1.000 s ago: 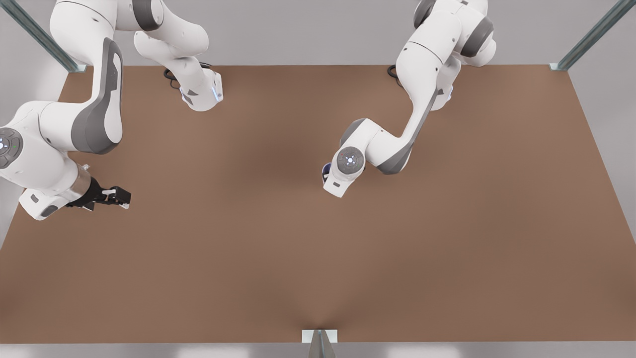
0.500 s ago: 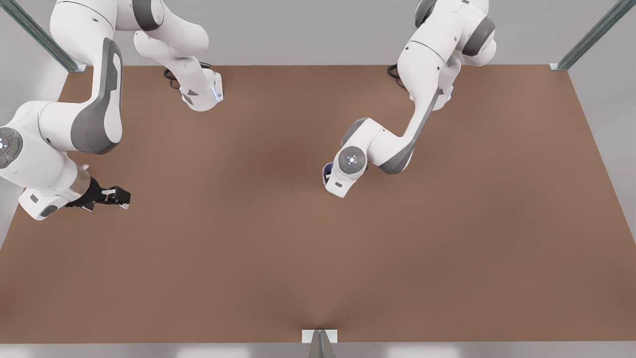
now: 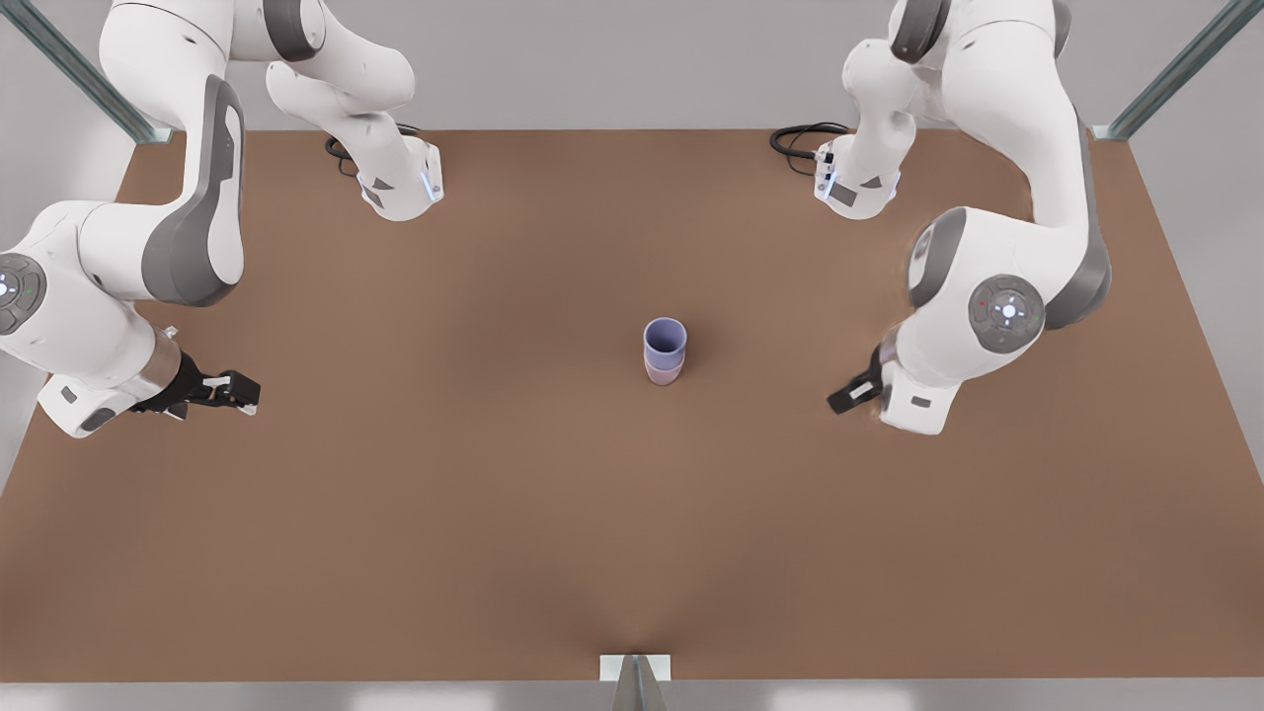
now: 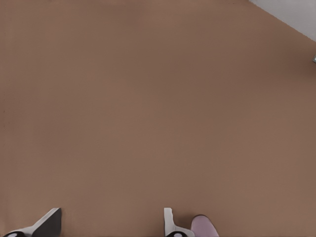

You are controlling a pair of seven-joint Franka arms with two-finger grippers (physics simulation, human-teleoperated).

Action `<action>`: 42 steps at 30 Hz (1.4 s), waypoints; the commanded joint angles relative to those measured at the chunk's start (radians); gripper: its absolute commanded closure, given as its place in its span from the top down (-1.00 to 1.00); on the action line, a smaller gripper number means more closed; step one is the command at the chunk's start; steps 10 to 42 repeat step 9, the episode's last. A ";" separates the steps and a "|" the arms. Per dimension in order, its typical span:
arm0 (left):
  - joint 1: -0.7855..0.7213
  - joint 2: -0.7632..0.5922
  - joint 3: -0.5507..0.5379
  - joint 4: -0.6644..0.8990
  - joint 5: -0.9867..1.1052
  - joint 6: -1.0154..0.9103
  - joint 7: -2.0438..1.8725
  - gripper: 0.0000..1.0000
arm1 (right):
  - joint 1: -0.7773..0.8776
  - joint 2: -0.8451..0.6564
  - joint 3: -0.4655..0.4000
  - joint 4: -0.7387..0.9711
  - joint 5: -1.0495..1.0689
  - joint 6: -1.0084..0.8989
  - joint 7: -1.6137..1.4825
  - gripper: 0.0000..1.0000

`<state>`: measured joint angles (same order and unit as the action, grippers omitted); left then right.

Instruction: Stack the cups, with the pink cup at the bottom and the purple cup at the top

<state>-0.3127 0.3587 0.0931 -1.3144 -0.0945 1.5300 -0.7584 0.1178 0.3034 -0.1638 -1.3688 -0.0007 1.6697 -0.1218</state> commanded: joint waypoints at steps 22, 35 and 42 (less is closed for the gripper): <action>0.053 -0.118 0.016 -0.175 0.088 0.007 0.639 1.00 | 0.000 -0.001 0.000 0.001 0.001 0.002 -0.001 1.00; 0.053 -0.118 0.016 -0.175 0.088 0.007 0.639 1.00 | 0.000 -0.001 0.000 0.001 0.001 0.002 -0.001 1.00; 0.053 -0.118 0.016 -0.175 0.088 0.007 0.639 1.00 | 0.000 -0.001 0.000 0.001 0.001 0.002 -0.001 1.00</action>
